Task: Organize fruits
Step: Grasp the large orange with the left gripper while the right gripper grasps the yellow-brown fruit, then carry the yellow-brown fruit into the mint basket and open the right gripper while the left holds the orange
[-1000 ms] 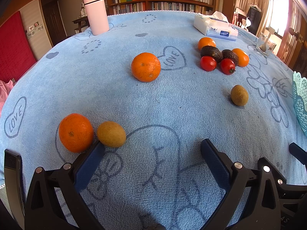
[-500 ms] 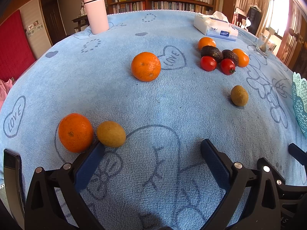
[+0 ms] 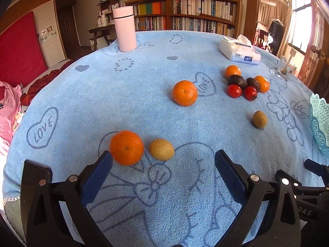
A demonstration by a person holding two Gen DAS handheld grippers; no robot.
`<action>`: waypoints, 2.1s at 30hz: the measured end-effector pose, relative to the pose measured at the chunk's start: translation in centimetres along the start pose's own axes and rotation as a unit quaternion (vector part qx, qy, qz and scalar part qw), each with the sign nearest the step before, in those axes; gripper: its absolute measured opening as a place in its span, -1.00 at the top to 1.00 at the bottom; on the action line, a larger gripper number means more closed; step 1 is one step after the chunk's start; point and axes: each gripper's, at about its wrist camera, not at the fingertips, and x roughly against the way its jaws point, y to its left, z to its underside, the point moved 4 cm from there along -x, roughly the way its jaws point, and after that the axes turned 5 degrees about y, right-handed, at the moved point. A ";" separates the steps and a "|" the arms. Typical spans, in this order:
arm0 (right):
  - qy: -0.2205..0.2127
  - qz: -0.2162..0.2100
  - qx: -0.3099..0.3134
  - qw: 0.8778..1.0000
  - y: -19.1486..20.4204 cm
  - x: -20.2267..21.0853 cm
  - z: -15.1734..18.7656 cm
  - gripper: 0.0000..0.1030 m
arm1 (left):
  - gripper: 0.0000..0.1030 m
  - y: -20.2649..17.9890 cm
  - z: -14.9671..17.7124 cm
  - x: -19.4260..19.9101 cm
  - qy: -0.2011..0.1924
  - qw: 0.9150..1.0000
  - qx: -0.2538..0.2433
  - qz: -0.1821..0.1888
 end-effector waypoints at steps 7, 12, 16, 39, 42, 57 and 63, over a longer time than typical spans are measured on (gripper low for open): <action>-0.039 -0.037 0.005 0.999 0.9 1.6 -1.0 -0.95 | -0.91 2.4 0.5 0.9 0.000 1.000 0.013 0.013; -0.063 -0.058 0.017 0.996 1.9 2.2 -1.9 -0.95 | -0.91 3.3 1.1 0.4 0.006 1.000 0.016 0.013; -0.060 -0.079 0.025 0.995 2.7 2.1 -2.4 -0.95 | -0.82 3.8 0.7 -0.5 0.011 0.999 0.025 0.022; -0.026 -0.082 0.048 0.995 4.6 -2.8 -7.7 0.03 | -0.11 5.5 0.4 -1.2 0.026 0.995 0.050 0.084; -0.034 -0.079 0.056 0.995 4.9 -2.6 -7.6 0.25 | -0.02 5.7 0.3 -1.7 0.032 0.995 0.053 0.080; -0.085 -0.044 0.095 0.991 5.6 0.5 -6.2 0.46 | 0.28 5.0 -0.3 -1.6 0.038 0.993 0.053 0.094; -0.102 -0.037 0.087 0.990 4.9 1.7 -5.8 0.46 | 0.28 4.0 -0.9 0.3 0.018 0.995 0.037 0.092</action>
